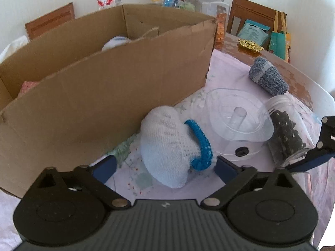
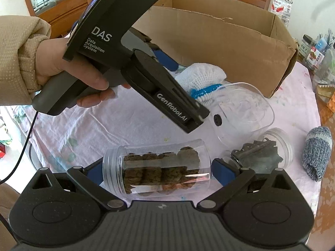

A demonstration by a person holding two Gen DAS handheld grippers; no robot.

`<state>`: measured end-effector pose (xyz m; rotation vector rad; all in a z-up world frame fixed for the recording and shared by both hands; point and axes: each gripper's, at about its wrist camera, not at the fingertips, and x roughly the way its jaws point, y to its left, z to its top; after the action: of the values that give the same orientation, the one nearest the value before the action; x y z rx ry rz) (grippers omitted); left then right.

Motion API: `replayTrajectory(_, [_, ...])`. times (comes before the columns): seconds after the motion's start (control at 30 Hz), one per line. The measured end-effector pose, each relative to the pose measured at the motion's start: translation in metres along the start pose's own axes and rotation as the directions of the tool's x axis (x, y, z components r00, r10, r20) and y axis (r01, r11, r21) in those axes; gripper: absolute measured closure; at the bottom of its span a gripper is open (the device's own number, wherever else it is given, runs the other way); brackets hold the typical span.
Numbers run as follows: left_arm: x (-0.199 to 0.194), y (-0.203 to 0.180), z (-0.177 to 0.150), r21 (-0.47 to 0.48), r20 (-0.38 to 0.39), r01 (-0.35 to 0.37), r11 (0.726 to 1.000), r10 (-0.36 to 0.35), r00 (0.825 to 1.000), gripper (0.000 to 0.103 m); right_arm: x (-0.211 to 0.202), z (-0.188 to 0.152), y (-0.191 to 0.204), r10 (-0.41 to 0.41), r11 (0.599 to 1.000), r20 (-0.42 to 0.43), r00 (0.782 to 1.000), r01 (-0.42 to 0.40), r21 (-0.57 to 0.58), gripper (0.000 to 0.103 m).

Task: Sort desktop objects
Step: 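Grasp the snack jar with the right tool while the left tool grasps the white knitted glove, then carry the snack jar and white glove into the cardboard box and release both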

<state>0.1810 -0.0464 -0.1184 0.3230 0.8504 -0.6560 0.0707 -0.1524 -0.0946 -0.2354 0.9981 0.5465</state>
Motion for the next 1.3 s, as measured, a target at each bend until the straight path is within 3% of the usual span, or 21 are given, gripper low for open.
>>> replayTrajectory(0.23, [0.001, -0.002, 0.005, -0.006, 0.031, -0.009, 1.0, 0.009, 0.999, 0.019, 0.0, 0.001, 0.0, -0.005, 1.0, 0.002, 1.0, 0.005, -0.005, 0.0])
replayTrajectory(0.4, [0.002, -0.003, 0.01, -0.017, 0.029, 0.018, 1.0, -0.017, 0.999, 0.034, 0.001, 0.002, -0.001, -0.01, 1.0, 0.003, 1.0, 0.01, -0.008, 0.0])
replayTrajectory(0.6, [-0.002, -0.001, 0.012, -0.039, 0.027, 0.033, 0.999, -0.032, 0.999, 0.04, 0.0, 0.002, -0.002, -0.015, 1.0, 0.003, 1.0, 0.015, -0.02, 0.0])
replayTrajectory(1.07, [-0.037, 0.014, 0.01, -0.039, 0.02, 0.031, 0.999, -0.031, 0.999, 0.041, 0.007, 0.004, 0.003, -0.037, 0.998, -0.016, 0.999, 0.036, -0.048, 0.001])
replayTrajectory(1.3, [-0.062, 0.017, 0.008, -0.023, 0.028, 0.045, 0.999, -0.045, 0.999, 0.041, 0.004, 0.01, 0.009, -0.064, 0.996, -0.034, 0.997, 0.061, -0.064, 0.008])
